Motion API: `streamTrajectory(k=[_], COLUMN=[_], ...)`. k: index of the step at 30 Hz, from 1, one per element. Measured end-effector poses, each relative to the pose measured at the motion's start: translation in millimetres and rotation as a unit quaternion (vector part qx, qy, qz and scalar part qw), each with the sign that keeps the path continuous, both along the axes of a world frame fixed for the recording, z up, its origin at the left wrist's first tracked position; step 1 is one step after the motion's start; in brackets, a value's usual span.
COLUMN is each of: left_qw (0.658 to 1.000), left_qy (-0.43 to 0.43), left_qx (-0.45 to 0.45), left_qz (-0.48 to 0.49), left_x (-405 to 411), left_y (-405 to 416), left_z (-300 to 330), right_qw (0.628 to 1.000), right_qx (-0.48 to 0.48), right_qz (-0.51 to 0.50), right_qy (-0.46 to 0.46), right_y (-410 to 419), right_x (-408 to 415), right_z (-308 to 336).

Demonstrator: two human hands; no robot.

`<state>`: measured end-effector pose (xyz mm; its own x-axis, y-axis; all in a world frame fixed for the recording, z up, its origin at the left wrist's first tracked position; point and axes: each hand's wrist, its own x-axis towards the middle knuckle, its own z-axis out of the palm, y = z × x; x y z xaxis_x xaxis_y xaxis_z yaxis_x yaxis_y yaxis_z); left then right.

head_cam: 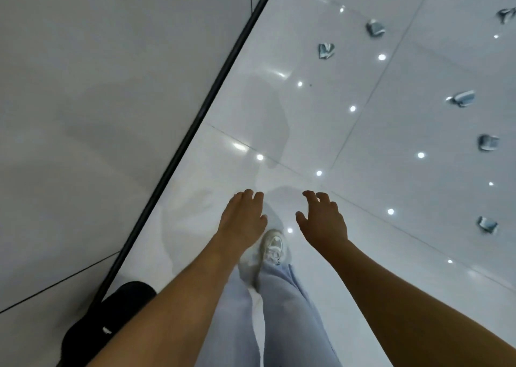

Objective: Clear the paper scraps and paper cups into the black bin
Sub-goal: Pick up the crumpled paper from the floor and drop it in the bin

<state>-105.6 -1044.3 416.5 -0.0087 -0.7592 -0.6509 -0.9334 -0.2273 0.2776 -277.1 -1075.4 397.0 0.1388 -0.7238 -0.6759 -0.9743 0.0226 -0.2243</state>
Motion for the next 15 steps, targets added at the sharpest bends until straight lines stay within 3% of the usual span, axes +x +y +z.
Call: streamTrajectory(k=[15], left_qw=[0.994], left_qy=[0.025], left_qx=[-0.001], left_qz=[-0.103], left_x=[2], left_y=[-237], left_z=[-16], right_qw=[0.993], right_qx=[-0.017], right_qz=[-0.118], right_qy=[0.006], right_y=[-202], right_x=[-1], right_z=[-5])
